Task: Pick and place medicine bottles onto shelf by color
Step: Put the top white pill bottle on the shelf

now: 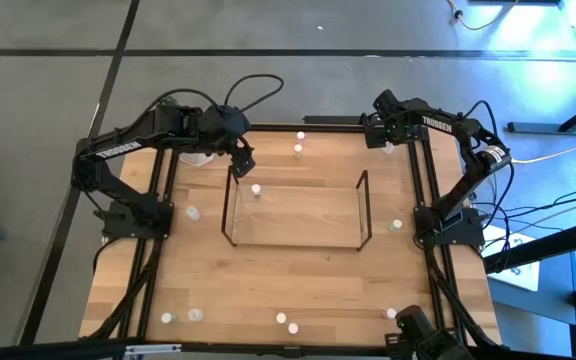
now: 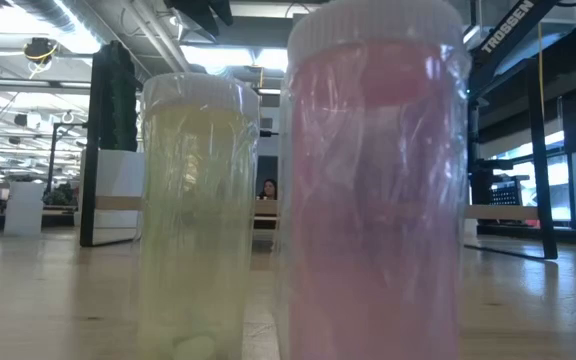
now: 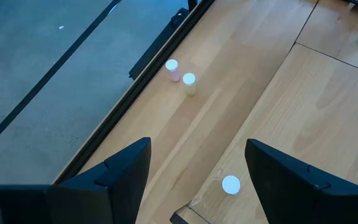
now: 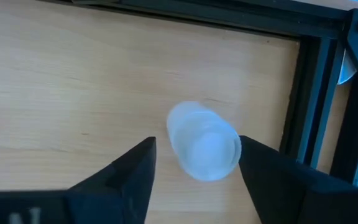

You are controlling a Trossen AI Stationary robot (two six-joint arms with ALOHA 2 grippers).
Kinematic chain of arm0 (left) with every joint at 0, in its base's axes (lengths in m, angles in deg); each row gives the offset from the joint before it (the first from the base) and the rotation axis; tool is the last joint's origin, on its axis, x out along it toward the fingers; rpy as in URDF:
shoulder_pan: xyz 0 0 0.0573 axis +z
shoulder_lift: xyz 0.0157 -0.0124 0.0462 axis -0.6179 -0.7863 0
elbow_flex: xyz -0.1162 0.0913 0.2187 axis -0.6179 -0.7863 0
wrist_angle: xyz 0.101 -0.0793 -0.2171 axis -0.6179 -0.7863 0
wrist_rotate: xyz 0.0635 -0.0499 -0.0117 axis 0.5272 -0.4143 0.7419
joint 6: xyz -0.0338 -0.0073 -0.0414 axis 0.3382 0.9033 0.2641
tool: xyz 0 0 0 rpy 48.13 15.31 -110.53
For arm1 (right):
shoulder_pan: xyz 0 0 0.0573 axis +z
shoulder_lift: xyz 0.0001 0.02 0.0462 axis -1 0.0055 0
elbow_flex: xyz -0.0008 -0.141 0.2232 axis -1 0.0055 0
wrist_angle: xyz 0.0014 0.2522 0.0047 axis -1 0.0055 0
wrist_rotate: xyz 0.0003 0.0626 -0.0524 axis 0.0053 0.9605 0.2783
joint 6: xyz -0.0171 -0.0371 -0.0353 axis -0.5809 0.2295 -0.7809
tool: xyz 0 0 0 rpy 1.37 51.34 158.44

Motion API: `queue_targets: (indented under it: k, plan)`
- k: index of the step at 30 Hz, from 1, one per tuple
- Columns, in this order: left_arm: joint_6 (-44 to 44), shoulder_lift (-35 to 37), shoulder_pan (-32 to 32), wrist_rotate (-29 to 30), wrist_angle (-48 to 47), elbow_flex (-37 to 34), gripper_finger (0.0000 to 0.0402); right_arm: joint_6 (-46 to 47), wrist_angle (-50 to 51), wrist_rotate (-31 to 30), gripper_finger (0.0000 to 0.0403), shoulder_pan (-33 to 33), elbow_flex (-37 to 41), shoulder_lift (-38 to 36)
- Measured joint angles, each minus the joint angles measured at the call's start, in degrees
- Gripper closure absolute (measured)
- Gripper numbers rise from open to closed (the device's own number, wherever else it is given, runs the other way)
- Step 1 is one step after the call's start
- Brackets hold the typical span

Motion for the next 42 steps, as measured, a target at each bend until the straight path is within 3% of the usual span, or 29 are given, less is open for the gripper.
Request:
queue_targets:
  k: [19,28,42]
  plan:
    - [0.0,0.0,0.0,0.0,0.0,0.0,0.0147,-0.4,0.8,0.1,0.0255,0.0,0.0,3.5]
    - [0.0,0.0,0.0,0.0,0.0,0.0,0.0147,-0.3,0.7,0.0,0.0248,0.0,0.0,3.5]
    - [0.0,0.0,0.0,0.0,0.0,0.0,0.0147,-1.5,2.9,0.3,0.0203,0.0,-0.1,3.5]
